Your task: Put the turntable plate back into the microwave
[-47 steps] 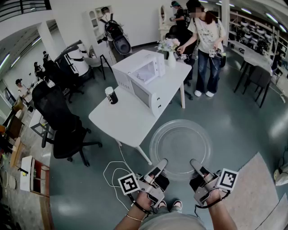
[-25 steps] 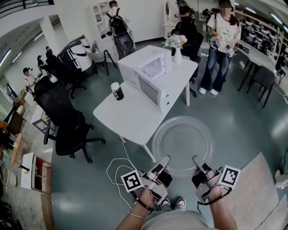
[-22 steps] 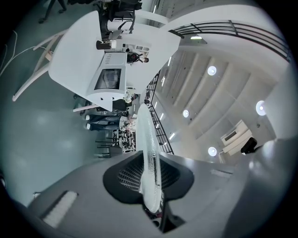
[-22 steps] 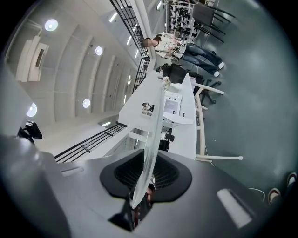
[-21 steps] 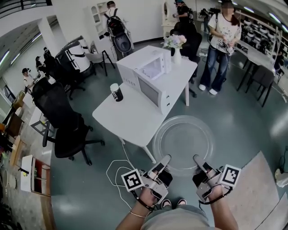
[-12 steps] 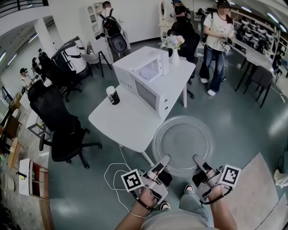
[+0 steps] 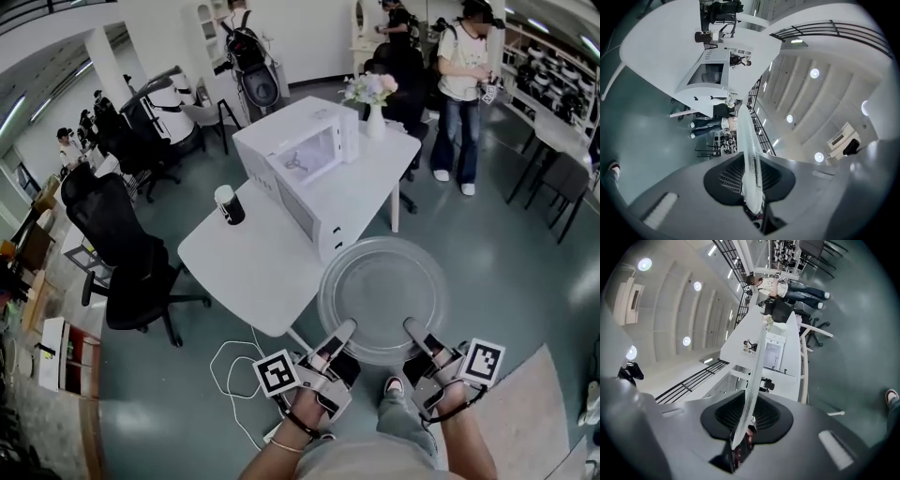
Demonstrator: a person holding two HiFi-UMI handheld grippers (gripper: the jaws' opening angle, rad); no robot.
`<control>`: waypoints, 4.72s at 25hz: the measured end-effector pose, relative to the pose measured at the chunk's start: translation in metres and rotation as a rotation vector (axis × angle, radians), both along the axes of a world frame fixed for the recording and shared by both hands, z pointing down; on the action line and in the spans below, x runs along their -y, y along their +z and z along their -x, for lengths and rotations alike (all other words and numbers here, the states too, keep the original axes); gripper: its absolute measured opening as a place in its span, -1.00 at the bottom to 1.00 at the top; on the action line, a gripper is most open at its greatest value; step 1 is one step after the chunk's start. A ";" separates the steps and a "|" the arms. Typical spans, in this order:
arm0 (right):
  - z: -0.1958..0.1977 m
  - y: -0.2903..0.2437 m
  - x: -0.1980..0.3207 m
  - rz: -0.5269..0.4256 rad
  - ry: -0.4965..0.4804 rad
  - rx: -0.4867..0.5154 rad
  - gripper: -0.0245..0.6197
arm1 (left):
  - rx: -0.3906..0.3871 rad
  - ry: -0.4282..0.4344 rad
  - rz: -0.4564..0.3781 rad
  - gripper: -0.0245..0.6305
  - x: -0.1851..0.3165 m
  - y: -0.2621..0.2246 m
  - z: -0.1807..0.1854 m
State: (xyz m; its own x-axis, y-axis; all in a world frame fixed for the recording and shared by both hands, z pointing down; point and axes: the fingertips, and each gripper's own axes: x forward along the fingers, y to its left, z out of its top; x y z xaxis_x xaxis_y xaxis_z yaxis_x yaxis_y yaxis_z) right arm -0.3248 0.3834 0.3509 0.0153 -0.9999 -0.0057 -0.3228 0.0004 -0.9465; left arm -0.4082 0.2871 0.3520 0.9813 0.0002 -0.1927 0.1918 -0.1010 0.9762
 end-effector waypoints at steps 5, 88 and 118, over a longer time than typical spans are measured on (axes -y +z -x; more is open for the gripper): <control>-0.062 -0.005 0.008 -0.001 -0.044 0.013 -0.77 | 0.003 -0.050 0.009 -0.81 0.003 -0.004 -0.057; -0.421 0.060 0.405 0.081 -0.856 0.145 -0.78 | 0.105 -0.839 0.045 -0.79 0.309 0.060 -0.379; -0.395 0.132 0.499 0.099 -1.008 0.072 -0.78 | -0.044 -1.121 0.144 -0.82 0.367 0.136 -0.355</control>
